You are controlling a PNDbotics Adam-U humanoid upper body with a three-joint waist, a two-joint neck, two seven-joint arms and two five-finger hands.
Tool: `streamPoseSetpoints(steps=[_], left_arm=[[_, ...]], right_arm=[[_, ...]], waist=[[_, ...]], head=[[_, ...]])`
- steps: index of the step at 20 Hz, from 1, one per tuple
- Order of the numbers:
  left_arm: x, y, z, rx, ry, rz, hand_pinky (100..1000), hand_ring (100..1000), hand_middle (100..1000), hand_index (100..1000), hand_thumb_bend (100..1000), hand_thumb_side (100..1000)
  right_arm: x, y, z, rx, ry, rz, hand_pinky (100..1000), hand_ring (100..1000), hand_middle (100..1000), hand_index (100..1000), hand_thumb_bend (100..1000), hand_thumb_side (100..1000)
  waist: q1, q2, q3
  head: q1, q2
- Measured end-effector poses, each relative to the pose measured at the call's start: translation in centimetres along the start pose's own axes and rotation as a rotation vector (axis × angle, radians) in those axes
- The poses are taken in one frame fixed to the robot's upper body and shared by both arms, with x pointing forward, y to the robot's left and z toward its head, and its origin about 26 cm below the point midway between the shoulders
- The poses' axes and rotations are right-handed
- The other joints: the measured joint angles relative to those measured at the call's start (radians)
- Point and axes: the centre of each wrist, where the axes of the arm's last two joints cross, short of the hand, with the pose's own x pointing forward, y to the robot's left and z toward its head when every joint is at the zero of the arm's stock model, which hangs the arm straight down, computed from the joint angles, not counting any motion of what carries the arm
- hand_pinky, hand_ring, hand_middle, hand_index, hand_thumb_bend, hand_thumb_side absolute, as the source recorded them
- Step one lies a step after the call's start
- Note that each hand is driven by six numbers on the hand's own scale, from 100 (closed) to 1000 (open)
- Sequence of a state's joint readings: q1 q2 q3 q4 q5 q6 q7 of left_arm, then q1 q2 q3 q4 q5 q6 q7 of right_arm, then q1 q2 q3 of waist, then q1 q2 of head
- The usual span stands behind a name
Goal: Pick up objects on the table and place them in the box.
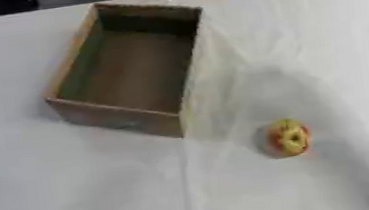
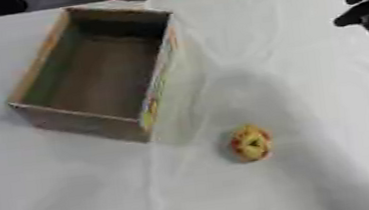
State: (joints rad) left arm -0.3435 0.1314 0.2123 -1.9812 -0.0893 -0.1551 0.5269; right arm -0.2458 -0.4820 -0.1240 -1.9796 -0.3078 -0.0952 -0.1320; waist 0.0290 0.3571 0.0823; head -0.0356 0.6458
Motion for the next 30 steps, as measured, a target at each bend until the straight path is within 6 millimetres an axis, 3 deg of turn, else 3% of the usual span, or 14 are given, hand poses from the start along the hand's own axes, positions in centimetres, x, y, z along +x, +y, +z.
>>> streamPoseSetpoints(steps=[8,12,16,23,27,30], left_arm=[[0.0,0.0,0.0,0.0,0.0,0.0,370,416,491,658,100,843],[0.0,0.0,0.0,0.0,0.0,0.0,370,416,491,658,100,843],[0.0,0.0,0.0,0.0,0.0,0.0,370,417,491,658,100,843],[0.0,0.0,0.0,-0.003,0.001,-0.001,370,417,491,658,100,843],[0.0,0.0,0.0,-0.006,0.002,-0.001,370,418,491,657,100,842],[0.0,-0.1,0.0,-0.011,0.003,-0.001,370,418,491,657,100,842]], right_arm=[[0.1,-0.1,-0.1,0.011,0.0,0.02,614,533,570,850,100,720],[0.7,-0.7,-0.7,0.037,-0.025,0.102,643,578,611,863,100,782],[2.0,-1.5,-2.0,0.117,-0.091,0.302,673,633,679,881,122,865],[4.1,-1.6,-4.1,0.357,-0.164,0.701,710,697,726,879,338,922],[5.1,-1.2,-5.0,0.518,-0.195,0.916,707,716,739,884,390,917],[5.4,-0.7,-5.3,0.657,-0.201,1.057,705,736,753,908,408,860]], waist=[[0.0,0.0,0.0],[-0.001,0.0,0.001],[-0.008,-0.002,0.003],[-0.019,-0.005,0.011],[-0.022,-0.005,0.017],[-0.025,-0.005,0.023]], head=[[0.019,0.0],[0.01,0.0],[-0.007,0.0],[-0.041,0.001],[-0.051,0.001],[-0.057,0.001]])
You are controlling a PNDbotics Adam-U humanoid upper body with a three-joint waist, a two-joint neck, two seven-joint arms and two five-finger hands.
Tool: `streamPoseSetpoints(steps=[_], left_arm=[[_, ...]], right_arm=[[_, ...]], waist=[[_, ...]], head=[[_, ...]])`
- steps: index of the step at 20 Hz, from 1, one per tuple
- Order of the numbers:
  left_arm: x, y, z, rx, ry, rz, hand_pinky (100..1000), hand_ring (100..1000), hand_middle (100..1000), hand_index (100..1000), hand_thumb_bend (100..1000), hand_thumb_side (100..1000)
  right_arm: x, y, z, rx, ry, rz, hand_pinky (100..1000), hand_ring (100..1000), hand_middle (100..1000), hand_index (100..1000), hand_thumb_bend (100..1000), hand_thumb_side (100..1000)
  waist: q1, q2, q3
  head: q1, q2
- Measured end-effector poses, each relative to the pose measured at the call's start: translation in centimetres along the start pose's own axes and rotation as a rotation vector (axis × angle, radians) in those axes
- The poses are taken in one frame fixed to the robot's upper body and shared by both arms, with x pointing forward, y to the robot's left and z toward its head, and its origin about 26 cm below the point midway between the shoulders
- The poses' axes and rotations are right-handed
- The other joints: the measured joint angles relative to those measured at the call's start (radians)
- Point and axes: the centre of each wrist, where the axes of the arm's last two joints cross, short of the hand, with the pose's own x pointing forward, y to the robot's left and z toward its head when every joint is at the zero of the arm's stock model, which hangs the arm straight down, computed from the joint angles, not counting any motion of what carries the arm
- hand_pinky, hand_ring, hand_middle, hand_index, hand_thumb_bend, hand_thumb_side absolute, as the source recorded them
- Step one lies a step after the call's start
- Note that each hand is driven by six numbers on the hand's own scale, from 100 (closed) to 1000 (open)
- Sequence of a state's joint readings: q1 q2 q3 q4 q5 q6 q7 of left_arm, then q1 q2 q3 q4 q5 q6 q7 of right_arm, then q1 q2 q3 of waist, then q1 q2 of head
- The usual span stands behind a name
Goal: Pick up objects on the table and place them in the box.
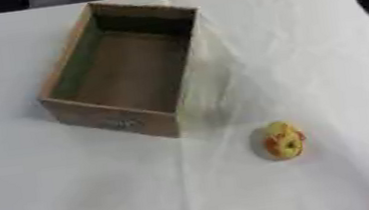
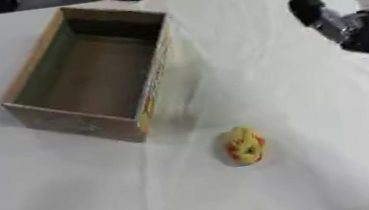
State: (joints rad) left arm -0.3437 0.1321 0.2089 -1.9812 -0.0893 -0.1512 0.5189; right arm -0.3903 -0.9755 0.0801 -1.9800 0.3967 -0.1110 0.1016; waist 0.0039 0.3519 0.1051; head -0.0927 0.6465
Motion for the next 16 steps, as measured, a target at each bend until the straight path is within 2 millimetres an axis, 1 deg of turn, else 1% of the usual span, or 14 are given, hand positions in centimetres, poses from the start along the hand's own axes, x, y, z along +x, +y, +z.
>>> streamPoseSetpoints(steps=[3,4,5,6,7,8,9,10,12,15,16], left_arm=[[0.0,-0.1,0.0,-0.005,0.0,0.002,370,418,491,656,100,840],[0.0,-0.1,0.0,-0.006,0.0,0.002,370,418,491,655,100,840],[0.0,-0.1,0.0,-0.007,0.0,0.002,370,418,491,655,100,840],[0.0,-0.1,0.0,-0.007,0.001,0.002,369,418,491,655,100,838],[0.0,-0.1,0.0,-0.008,0.001,0.002,369,418,490,654,100,836],[0.0,-0.1,0.0,-0.008,0.001,0.002,368,418,490,653,100,834],[0.0,-0.1,0.0,-0.009,0.002,0.002,368,418,490,653,100,834],[0.0,-0.1,0.0,-0.009,0.002,0.002,369,417,489,652,100,835],[0.0,-0.1,0.0,-0.009,0.002,0.002,368,417,488,651,100,835],[0.0,-0.1,0.0,-0.008,0.003,0.002,368,417,488,650,100,835],[0.0,-0.1,0.1,-0.009,0.003,0.002,368,417,488,650,100,835]], right_arm=[[0.4,-0.1,-0.4,0.111,-0.016,0.07,704,740,751,908,445,808],[0.5,0.0,-0.5,0.145,-0.014,0.08,710,745,753,913,491,760],[0.7,0.1,-0.6,0.182,-0.009,0.083,711,746,753,914,498,754],[0.8,0.4,-0.6,0.219,-0.002,0.081,711,741,745,902,560,693],[0.9,0.7,-0.6,0.255,0.006,0.073,705,730,730,886,584,664],[1.0,0.9,-0.6,0.288,0.014,0.06,704,718,709,867,632,611],[1.1,1.1,-0.6,0.316,0.022,0.047,704,718,707,867,641,602],[1.2,1.2,-0.6,0.342,0.03,0.035,711,725,711,868,676,577],[1.3,1.7,-0.5,0.391,0.049,0.011,717,734,710,874,698,568],[1.6,2.6,-0.4,0.46,0.071,-0.018,733,756,708,887,721,566],[1.7,2.8,-0.4,0.482,0.074,-0.025,736,757,710,898,713,562]], waist=[[0.0,-0.001,0.004],[0.0,-0.001,0.006],[0.0,-0.001,0.007],[-0.001,-0.001,0.007],[-0.001,-0.001,0.007],[-0.001,-0.001,0.007],[-0.001,-0.001,0.007],[-0.001,-0.001,0.007],[0.0,-0.001,0.007],[0.0,-0.001,0.008],[0.0,-0.001,0.008]], head=[[-0.007,0.0],[-0.008,0.0],[-0.011,0.0],[-0.012,0.0],[-0.014,0.0],[-0.015,0.0],[-0.016,0.0],[-0.016,0.0],[-0.016,0.0],[-0.016,-0.002],[-0.016,-0.003]])
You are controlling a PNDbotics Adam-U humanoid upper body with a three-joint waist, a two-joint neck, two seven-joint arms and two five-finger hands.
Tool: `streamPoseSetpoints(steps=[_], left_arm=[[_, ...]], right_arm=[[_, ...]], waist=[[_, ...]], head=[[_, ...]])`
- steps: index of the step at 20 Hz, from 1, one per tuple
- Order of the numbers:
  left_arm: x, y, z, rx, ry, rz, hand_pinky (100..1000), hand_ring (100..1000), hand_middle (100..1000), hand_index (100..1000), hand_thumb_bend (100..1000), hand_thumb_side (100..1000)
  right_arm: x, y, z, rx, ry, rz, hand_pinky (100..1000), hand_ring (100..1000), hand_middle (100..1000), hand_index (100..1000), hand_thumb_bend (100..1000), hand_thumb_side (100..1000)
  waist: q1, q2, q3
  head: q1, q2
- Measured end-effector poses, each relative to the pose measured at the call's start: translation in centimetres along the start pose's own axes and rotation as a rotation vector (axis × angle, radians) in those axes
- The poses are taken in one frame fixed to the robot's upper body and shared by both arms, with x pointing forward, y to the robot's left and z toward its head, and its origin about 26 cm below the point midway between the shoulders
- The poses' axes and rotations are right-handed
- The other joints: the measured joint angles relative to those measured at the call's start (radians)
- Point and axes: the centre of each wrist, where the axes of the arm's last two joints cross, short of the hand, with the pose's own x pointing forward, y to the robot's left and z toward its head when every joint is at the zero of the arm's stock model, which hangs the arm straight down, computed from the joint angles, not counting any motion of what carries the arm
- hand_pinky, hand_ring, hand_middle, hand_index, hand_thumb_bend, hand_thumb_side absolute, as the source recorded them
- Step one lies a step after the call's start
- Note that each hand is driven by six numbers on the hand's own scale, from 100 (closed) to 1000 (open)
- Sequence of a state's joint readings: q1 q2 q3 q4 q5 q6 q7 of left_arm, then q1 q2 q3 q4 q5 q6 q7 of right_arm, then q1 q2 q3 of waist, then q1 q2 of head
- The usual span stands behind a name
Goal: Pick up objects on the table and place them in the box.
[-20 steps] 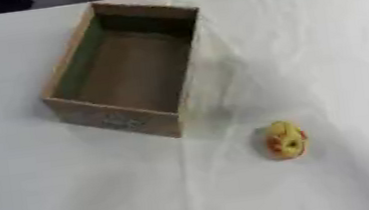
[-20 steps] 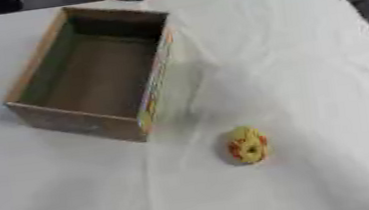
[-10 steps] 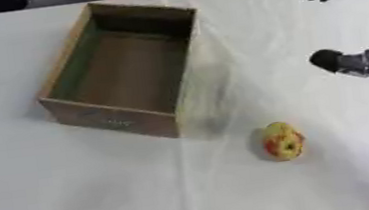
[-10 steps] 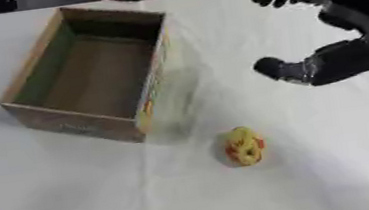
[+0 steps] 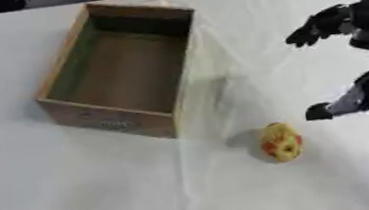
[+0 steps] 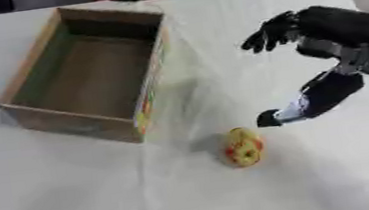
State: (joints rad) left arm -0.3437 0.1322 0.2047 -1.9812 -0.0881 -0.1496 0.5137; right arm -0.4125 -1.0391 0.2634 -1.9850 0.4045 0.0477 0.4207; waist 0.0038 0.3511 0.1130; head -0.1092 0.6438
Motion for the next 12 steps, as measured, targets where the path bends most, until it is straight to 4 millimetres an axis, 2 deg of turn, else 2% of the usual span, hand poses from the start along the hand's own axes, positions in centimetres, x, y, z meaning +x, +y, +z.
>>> streamPoseSetpoints(steps=[4,7,12], left_arm=[[0.0,-0.1,0.1,-0.005,0.002,0.002,368,417,487,650,100,834],[0.0,-0.1,0.1,-0.006,0.003,0.002,368,418,487,649,100,835],[0.0,-0.1,0.1,-0.007,0.005,0.002,369,418,487,649,100,835]], right_arm=[[0.5,1.0,-0.5,0.085,-0.001,-0.016,739,757,707,930,692,543],[0.9,1.6,-0.9,0.128,0.003,-0.03,736,753,692,928,682,532],[1.7,2.5,-1.6,0.17,0.007,-0.07,720,738,655,908,614,502]], waist=[[0.001,0.0,0.0],[0.001,0.0,0.001],[0.001,0.0,0.003]], head=[[-0.001,-0.003],[-0.002,-0.004],[-0.004,-0.005]])
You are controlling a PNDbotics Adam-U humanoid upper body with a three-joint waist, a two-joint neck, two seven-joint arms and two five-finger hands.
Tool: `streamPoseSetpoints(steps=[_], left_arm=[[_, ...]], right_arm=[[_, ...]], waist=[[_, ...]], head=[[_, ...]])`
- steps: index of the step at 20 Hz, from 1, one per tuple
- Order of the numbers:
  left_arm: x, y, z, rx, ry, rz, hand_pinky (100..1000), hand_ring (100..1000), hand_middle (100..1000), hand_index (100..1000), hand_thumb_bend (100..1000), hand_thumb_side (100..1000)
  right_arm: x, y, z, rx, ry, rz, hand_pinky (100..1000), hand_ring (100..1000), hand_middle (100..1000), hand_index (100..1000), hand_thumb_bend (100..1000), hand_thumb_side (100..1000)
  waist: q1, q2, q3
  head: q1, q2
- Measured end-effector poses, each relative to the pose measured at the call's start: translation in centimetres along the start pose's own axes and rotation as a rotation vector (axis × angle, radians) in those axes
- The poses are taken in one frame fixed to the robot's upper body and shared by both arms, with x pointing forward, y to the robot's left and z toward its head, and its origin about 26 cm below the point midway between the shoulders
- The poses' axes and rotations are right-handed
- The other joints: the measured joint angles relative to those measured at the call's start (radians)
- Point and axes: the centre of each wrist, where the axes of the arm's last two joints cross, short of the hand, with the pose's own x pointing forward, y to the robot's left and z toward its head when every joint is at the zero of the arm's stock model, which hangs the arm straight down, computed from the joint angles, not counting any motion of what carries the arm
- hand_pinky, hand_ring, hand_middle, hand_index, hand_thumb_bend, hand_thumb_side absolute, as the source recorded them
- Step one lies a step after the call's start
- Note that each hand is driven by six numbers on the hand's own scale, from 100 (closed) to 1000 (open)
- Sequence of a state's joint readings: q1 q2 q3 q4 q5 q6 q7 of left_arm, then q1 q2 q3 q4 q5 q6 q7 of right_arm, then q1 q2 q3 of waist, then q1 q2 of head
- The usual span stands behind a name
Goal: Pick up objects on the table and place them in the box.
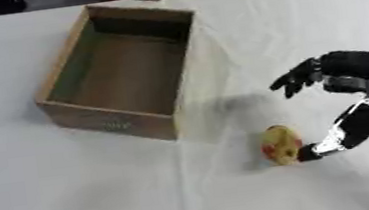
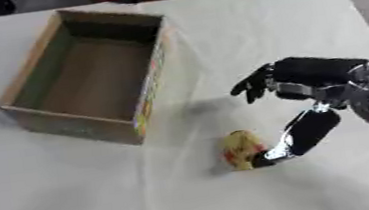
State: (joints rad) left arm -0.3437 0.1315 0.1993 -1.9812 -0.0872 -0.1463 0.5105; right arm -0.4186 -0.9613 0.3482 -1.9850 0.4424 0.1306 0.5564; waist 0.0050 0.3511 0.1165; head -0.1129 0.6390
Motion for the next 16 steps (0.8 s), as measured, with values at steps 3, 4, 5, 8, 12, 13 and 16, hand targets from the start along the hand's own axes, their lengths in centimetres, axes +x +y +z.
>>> streamPoseSetpoints(steps=[3,4,5,8,12,13,16], left_arm=[[0.0,0.0,0.0,-0.001,0.001,0.0,369,419,487,649,100,835],[0.0,0.0,0.0,-0.001,0.001,0.0,369,419,488,649,100,836],[0.0,0.0,0.0,-0.001,0.002,0.001,369,419,487,649,100,836],[0.0,0.0,0.0,-0.001,0.003,0.003,369,419,487,649,100,835],[0.0,0.0,0.0,-0.002,0.004,0.003,369,419,488,649,100,835],[0.0,0.0,0.0,-0.002,0.004,0.003,369,419,488,648,100,835],[0.0,0.0,0.0,-0.002,0.004,0.003,369,420,488,648,100,835]], right_arm=[[0.5,0.5,-0.6,0.016,0.004,-0.017,713,734,636,882,573,481],[0.7,0.8,-0.7,0.021,0.01,-0.018,711,732,629,875,563,475],[0.8,1.0,-0.9,0.027,0.017,-0.021,710,731,625,871,558,471],[1.1,1.9,-1.2,0.047,0.034,-0.026,703,726,606,829,529,457],[1.4,2.5,-1.5,0.063,0.043,-0.024,689,724,580,776,503,449],[1.5,2.5,-1.5,0.066,0.045,-0.022,688,724,576,766,495,448],[1.5,2.7,-1.5,0.08,0.048,-0.016,684,722,557,748,480,444]], waist=[[0.0,0.0,0.0],[0.0,0.0,0.001],[0.0,0.0,0.001],[0.0,0.001,0.002],[0.001,0.001,0.003],[0.001,0.001,0.003],[0.002,0.001,0.003]], head=[[0.0,-0.005],[0.0,-0.007],[0.0,-0.008],[0.0,-0.008],[0.0,-0.008],[0.0,-0.008],[0.0,-0.008]])
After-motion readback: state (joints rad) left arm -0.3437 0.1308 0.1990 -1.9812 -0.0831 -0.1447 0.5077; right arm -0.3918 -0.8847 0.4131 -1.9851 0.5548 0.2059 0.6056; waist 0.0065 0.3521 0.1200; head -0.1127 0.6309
